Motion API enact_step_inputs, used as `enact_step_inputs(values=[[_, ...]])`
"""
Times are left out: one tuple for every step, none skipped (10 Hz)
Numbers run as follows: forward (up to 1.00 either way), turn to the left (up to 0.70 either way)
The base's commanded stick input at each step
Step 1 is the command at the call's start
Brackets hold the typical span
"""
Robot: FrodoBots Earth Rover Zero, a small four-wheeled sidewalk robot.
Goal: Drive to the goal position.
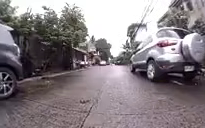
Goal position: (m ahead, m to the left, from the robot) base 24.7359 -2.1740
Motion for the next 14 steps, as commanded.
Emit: enact_step_inputs(values=[[1.0,0.0],[1.0,0.0],[1.0,0.0],[1.0,0.0],[1.0,0.0],[1.0,0.0],[1.0,0.0],[1.0,0.0],[1.0,0.0],[1.0,0.0],[1.0,0.0],[1.0,0.0],[1.0,0.0],[1.0,0.0]])
